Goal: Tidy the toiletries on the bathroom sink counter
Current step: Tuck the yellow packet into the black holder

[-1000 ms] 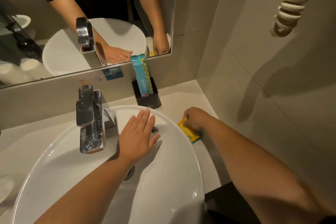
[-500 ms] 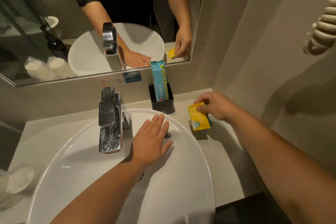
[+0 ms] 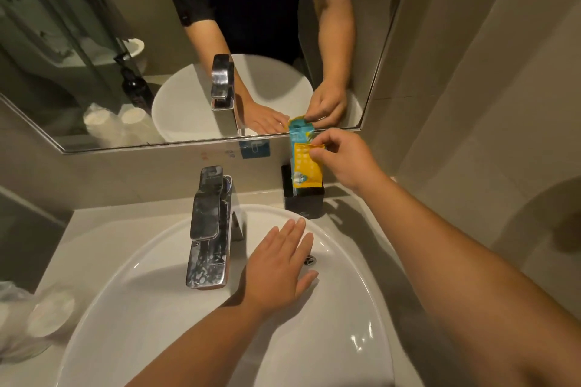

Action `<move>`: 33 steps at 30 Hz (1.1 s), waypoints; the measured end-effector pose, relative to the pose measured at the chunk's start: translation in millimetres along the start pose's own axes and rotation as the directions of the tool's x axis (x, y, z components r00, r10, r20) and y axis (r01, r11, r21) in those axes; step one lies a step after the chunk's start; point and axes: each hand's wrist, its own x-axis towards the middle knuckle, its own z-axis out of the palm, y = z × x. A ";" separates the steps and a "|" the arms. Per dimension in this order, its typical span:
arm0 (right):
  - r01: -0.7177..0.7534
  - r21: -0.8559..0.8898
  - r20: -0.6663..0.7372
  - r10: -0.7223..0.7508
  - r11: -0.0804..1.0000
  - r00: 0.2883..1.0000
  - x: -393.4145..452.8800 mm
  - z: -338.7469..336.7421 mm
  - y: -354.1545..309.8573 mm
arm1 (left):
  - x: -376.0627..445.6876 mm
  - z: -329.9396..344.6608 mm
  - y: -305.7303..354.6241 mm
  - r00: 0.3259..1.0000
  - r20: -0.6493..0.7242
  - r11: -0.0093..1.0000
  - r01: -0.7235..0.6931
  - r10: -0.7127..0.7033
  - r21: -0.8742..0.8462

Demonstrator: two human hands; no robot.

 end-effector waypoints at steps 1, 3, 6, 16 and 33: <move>0.005 0.012 -0.005 -0.005 1.000 1.000 1.9 2.0 3.2 | 0.0 0.9 -0.2 1.000 -0.006 1.000 -0.001 0.001 0.006; 0.020 0.026 -0.015 -0.020 0.999 1.000 4.0 5.3 9.5 | 0.1 2.5 -0.4 1.000 -0.015 1.000 -0.002 0.002 0.019; 0.056 0.014 -0.037 -0.056 0.998 0.998 3.5 8.7 17.8 | -0.3 5.4 -0.5 0.999 -0.040 1.000 -0.002 0.002 0.005; 0.266 -0.248 -0.065 -0.290 0.931 0.955 -12.8 17.4 32.5 | -0.4 11.7 0.5 0.996 -0.086 1.000 0.005 -0.004 0.012; 0.401 -0.556 -0.134 -0.555 0.728 0.821 -21.8 24.2 36.4 | -0.4 17.3 0.6 0.992 -0.127 1.000 0.004 -0.005 -0.006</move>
